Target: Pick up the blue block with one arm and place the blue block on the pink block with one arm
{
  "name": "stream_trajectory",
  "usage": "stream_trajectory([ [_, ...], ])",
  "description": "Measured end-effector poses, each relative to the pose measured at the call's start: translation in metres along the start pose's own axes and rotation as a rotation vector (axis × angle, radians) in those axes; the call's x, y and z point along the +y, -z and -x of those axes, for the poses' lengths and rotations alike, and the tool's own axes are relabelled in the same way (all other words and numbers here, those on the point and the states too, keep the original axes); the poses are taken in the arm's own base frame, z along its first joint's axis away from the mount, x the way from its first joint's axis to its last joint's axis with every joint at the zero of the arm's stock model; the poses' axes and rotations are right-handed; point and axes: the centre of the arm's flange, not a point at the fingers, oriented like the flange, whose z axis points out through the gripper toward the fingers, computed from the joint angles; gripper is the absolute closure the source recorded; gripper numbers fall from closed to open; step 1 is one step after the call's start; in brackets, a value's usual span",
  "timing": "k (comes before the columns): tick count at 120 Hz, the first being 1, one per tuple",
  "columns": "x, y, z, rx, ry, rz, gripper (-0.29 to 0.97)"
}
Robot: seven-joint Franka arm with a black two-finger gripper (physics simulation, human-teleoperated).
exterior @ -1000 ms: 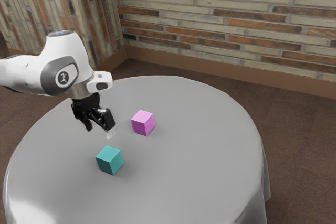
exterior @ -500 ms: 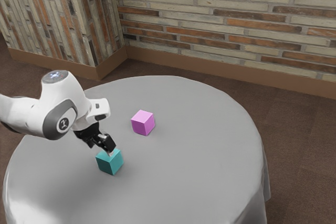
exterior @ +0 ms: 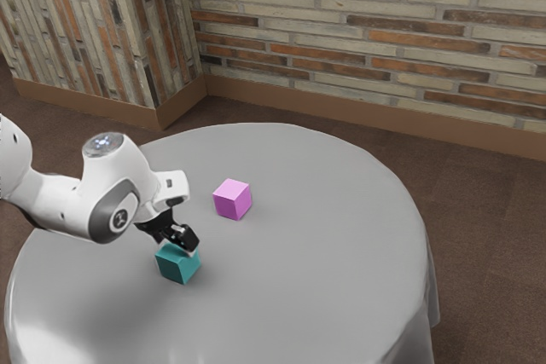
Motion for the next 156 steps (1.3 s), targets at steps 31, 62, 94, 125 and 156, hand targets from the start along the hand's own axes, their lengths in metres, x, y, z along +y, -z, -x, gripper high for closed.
stream_trajectory([
  [31, 0.004, -0.004, -0.001, 0.047, -0.007, -0.007, 0.07],
  [62, 0.002, -0.005, 0.004, 0.050, 0.013, -0.003, 0.13],
  [94, 0.002, -0.001, 0.005, 0.029, 0.028, 0.007, 0.25],
  [125, 0.003, 0.006, 0.003, 0.014, 0.029, 0.014, 0.34],
  [156, -0.002, 0.057, -0.058, 0.067, 0.024, 0.019, 0.38],
])
